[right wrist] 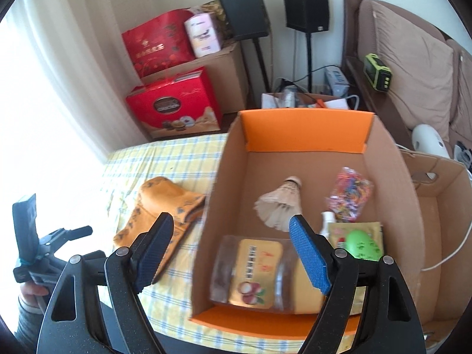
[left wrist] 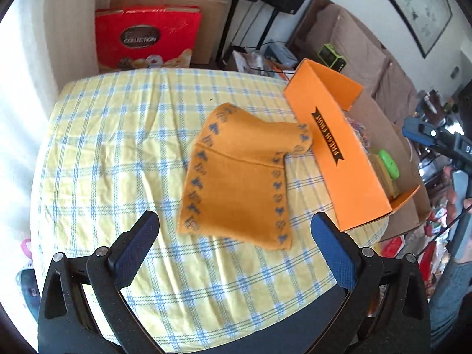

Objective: Organize objects
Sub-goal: 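Open both grippers in the box and withdraw over the orange sock, then grasp the orange knit sock with the right gripper and lift it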

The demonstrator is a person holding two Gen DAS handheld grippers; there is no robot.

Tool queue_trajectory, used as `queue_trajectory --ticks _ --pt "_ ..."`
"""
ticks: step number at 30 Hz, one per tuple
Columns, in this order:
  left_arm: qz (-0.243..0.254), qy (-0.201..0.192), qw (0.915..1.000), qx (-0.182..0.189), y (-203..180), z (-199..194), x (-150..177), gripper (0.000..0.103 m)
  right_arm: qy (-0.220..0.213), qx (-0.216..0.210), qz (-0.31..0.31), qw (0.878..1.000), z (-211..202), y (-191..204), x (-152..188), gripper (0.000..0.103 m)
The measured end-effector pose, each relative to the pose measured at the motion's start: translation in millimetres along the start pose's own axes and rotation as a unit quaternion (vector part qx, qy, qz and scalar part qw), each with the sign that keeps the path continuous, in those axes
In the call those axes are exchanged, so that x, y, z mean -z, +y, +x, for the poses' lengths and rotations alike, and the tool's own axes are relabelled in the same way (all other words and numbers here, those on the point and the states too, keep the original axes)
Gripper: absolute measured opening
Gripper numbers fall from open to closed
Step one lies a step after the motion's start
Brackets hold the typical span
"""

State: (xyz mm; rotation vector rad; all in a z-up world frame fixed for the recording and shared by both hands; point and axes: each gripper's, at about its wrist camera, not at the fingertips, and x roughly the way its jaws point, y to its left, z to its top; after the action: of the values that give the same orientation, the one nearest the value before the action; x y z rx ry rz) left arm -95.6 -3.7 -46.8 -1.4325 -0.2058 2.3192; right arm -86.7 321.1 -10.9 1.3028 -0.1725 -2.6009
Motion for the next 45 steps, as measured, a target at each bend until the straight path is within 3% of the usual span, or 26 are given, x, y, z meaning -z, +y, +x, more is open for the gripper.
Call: queue_trajectory --ticks 7,15,24,30,35,38,44,45 --pt "-0.050 -0.002 0.9988 -0.001 36 5 18 0.103 0.011 -0.027 -0.025 0.999 24 41 6 0.082" --pt "-0.062 0.003 0.9981 0.007 41 17 17 0.098 0.021 -0.039 -0.049 0.998 47 76 9 0.082" --pt "-0.077 0.002 0.9970 0.001 47 26 17 0.098 0.013 0.000 -0.080 0.997 66 98 12 0.082" --pt "-0.080 0.003 0.9968 0.002 46 31 15 0.098 0.019 -0.001 -0.086 0.996 79 106 18 0.082" --pt "-0.075 0.010 0.9971 0.012 39 41 14 0.083 0.020 -0.002 -0.084 0.996 83 108 18 0.082" --pt "-0.075 0.014 0.9970 0.014 36 48 12 0.068 0.020 -0.002 -0.083 0.996 83 109 18 0.082" --pt "-0.068 -0.004 0.9977 0.007 36 53 7 0.020 0.021 -0.001 -0.079 0.997 85 106 19 0.082" --pt "-0.067 -0.011 0.9977 0.008 37 51 6 0.005 0.021 -0.003 -0.080 0.997 84 105 20 0.082"
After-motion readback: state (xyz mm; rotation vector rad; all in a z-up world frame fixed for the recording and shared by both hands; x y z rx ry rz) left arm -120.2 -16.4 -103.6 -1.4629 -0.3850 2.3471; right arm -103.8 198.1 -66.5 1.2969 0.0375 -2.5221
